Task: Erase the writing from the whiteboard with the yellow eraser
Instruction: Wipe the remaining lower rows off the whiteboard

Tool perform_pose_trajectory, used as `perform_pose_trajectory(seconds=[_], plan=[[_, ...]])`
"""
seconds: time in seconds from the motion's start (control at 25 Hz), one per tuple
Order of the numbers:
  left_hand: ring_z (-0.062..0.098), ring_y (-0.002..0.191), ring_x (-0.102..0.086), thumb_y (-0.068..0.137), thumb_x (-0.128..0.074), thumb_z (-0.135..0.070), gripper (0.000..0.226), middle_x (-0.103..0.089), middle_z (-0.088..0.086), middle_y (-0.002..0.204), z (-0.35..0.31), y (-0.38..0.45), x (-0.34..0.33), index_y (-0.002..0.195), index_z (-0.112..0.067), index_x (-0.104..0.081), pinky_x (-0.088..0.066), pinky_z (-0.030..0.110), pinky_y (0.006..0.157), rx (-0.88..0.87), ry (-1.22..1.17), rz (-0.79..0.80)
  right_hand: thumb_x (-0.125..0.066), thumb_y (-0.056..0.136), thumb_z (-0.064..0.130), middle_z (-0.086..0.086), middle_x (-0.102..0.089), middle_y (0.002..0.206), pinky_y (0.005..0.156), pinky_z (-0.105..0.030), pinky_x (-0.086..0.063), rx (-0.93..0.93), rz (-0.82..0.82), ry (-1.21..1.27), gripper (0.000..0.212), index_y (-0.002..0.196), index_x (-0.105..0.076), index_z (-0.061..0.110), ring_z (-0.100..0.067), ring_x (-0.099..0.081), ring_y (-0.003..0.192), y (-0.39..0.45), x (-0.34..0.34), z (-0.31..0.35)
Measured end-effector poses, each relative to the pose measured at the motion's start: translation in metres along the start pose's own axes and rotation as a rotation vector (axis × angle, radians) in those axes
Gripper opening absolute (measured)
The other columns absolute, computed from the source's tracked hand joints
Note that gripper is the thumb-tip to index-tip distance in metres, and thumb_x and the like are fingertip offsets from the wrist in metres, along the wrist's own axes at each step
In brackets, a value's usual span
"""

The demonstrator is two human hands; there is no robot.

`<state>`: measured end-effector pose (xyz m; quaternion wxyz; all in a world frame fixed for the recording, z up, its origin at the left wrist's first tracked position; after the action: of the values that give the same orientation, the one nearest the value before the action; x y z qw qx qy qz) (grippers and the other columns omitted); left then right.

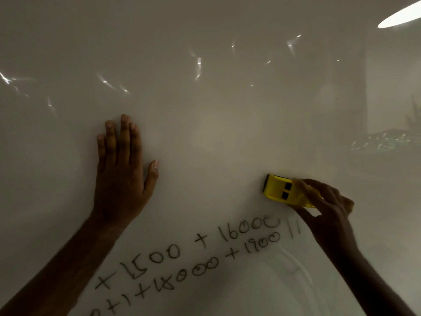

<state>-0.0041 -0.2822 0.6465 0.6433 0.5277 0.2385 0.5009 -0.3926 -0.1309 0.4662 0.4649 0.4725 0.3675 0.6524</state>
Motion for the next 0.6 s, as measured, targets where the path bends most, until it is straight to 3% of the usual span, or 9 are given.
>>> perform_pose_trajectory(seconds=[0.16, 0.28, 0.44, 0.6], plan=[[0.051, 0.165, -0.005, 0.111, -0.036, -0.042, 0.079, -0.006, 0.026, 0.179, 0.001, 0.001, 0.001, 0.17, 0.005, -0.011, -0.002, 0.058, 0.136, -0.011, 0.005, 0.008, -0.054, 0.097, 0.045, 0.005, -0.058, 0.145, 0.093, -0.05, -0.037, 0.265, 0.135, -0.051, 0.051, 0.147, -0.053, 0.039, -0.024, -0.054, 0.128, -0.043, -0.023, 0.021], [0.051, 0.165, -0.006, 0.111, -0.037, -0.042, 0.079, -0.006, 0.026, 0.179, 0.001, 0.0, 0.001, 0.17, 0.005, -0.012, -0.003, 0.058, 0.136, -0.016, -0.005, 0.005, -0.04, 0.104, 0.055, 0.006, -0.056, 0.143, 0.091, -0.054, -0.039, 0.241, 0.143, -0.074, 0.045, 0.146, -0.05, 0.043, -0.025, -0.056, 0.124, -0.064, -0.015, -0.008], [0.052, 0.164, -0.005, 0.11, -0.037, -0.041, 0.079, -0.006, 0.026, 0.179, -0.002, 0.0, -0.001, 0.17, 0.005, -0.012, -0.003, 0.059, 0.135, 0.0, -0.004, 0.01, -0.054, 0.095, 0.051, 0.002, -0.059, 0.14, 0.091, -0.052, -0.038, 0.11, 0.074, -0.056, 0.051, 0.141, -0.063, 0.03, -0.029, -0.057, 0.12, -0.029, -0.009, -0.006], [0.052, 0.165, -0.004, 0.111, -0.036, -0.042, 0.079, -0.005, 0.025, 0.179, -0.003, -0.001, -0.001, 0.17, 0.004, -0.011, -0.002, 0.058, 0.136, -0.004, -0.001, 0.014, -0.058, 0.095, 0.044, 0.006, -0.057, 0.144, 0.091, -0.051, -0.039, 0.262, 0.107, -0.007, 0.053, 0.148, -0.052, 0.04, -0.022, -0.053, 0.125, -0.04, -0.037, 0.059]])
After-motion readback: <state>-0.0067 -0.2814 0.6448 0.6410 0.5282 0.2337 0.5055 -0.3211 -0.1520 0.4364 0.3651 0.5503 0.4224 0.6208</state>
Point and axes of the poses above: each hand's wrist, its own y-axis towards the middle knuckle, its own x-axis out of the back of the hand, z = x × y, the point moved 2 cm from there along y, towards the middle knuckle
